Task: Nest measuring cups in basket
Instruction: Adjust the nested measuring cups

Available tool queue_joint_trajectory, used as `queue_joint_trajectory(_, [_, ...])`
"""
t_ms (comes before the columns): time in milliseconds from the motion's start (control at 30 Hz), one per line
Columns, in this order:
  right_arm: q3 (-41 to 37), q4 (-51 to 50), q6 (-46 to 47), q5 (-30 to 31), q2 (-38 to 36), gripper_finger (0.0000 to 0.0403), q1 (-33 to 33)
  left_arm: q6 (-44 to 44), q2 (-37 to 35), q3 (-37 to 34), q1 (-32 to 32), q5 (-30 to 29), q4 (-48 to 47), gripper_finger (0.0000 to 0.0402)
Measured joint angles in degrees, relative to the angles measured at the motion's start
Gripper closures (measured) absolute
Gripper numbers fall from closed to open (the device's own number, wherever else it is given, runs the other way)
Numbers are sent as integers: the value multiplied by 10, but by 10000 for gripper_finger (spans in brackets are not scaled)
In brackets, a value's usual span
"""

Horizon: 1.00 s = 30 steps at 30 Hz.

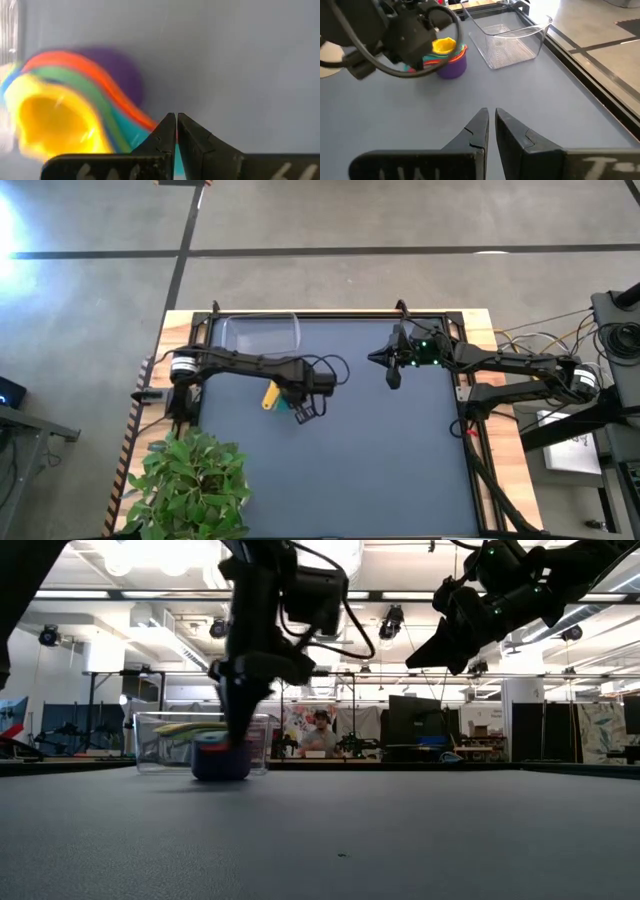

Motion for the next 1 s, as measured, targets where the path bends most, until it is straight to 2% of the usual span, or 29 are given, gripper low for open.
queue_joint_trajectory(133, [0,0,-4,0,0,381,0,-21,-14,0,-11,-11,-62,401])
queue_joint_trajectory(300, [0,0,-7,0,0,381,0,-39,-51,0,-26,-34,-77,401])
queue_joint_trajectory(500, [0,0,-1,0,0,381,0,-87,-139,-11,-50,-129,-64,389])
queue_joint_trajectory(633, [0,0,-1,0,0,381,0,-118,-186,-51,-49,-137,-49,347])
queue_joint_trajectory(800, [0,0,-1,0,0,381,0,-158,-243,-121,-48,-137,-39,263])
queue_joint_trajectory(1000, [0,0,-4,-1,0,381,0,-186,-309,-233,-42,-107,57,185])
